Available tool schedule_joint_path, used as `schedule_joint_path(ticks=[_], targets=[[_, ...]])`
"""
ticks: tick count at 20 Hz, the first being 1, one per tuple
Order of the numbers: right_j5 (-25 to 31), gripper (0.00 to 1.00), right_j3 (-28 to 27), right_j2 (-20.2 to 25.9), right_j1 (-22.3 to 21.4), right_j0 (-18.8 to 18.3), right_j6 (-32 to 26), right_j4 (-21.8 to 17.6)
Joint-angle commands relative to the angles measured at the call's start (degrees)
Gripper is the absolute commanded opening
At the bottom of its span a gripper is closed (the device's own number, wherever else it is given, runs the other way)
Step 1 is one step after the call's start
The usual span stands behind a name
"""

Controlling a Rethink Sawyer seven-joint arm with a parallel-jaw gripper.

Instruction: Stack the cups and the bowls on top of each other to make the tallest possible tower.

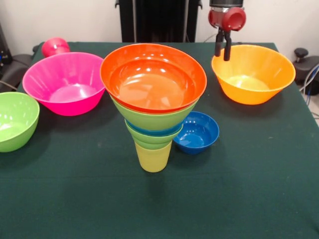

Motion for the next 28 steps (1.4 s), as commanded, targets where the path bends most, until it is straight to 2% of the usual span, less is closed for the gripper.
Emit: schedule_joint_path(ticks=[1,6,11,14,18,21,24,25,28], targets=[[-0.99,1.00,2.26,0.55,5.91,4.48,-5.56,-2.80],[-4.37,1.00,1.28,-2.91,10.02,5.27,-6.07,-4.19],[-9.04,1.00,-0.93,-7.33,16.11,6.48,-7.31,-5.51],[-11.02,1.00,-0.69,-8.59,17.07,6.68,-7.61,-6.11],[-9.10,1.00,2.12,-6.46,12.34,2.69,-8.03,-10.72],[-4.27,1.00,4.88,-1.20,5.83,-2.07,-7.55,-14.04],[1.87,1.00,7.02,5.24,-0.33,-6.92,-8.22,-14.39],[4.53,1.00,7.58,8.32,-2.45,-9.57,-9.09,-13.92],[9.64,1.00,9.09,14.53,-6.83,-14.35,-11.40,-11.31]])
